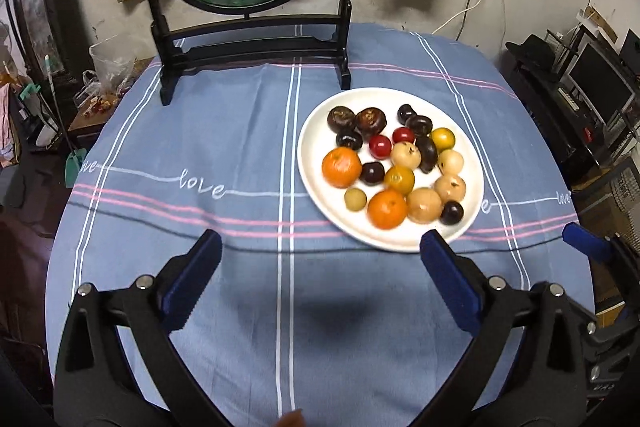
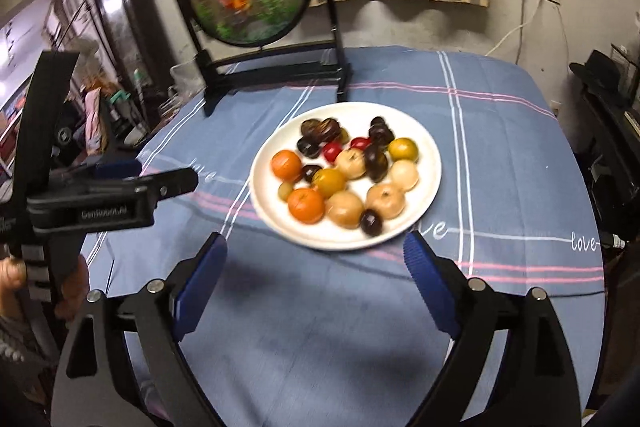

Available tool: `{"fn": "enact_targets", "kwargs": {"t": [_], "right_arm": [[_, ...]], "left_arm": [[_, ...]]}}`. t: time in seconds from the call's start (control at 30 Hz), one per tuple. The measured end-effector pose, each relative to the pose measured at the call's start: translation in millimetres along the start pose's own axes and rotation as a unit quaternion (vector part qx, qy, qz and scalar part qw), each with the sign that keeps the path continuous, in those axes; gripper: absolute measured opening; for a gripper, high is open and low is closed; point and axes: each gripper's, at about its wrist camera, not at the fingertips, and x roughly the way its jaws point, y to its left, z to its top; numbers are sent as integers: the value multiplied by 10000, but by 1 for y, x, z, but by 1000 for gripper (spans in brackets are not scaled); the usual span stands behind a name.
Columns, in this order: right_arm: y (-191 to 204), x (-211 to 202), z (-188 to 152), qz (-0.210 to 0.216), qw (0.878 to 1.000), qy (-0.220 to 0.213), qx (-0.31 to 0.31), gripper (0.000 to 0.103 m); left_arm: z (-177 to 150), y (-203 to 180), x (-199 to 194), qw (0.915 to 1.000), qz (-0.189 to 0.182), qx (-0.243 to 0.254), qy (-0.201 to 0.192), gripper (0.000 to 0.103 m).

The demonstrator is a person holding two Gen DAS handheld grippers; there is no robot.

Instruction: Organize fruits

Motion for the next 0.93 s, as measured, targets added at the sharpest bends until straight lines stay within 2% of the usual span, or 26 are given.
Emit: {"fn": "enact_targets", "kwargs": {"t": [0.1, 0.17, 0.23, 0.33, 0.47, 0.57, 0.83, 0.93], "right_arm": [[6, -8, -6, -15, 10000, 5, -92, 90], [10, -13, -7, 0, 9999, -33, -133, 90], [15, -19, -9, 3, 9998, -80, -192, 91], [20, -25, -12, 13, 9996, -110, -279, 92], [25, -33, -15, 10, 9992, -206, -331, 95], [26, -38, -16, 5, 9991, -258, -329, 95], [28, -43, -17, -50, 9989, -318, -329, 95], [29, -43, -18, -50, 9989, -322, -328, 95]], "left_arm": [[-10, 0, -7, 9996, -253, -62, 81, 101], [-17, -1, -12, 9995, -285, -54, 80, 101], [-22, -6, -17, 9999, -135, 62, 63, 101], [-30, -21, -26, 9985, 390, 391, -43, 101], [-36, -18, -34, 9998, 18, 201, -50, 101], [-38, -10, -41, 9986, -494, -107, -138, 101], [-43, -16, -46, 9999, -55, 55, -113, 101], [-46, -15, -47, 9999, -37, 95, -75, 101]]}}
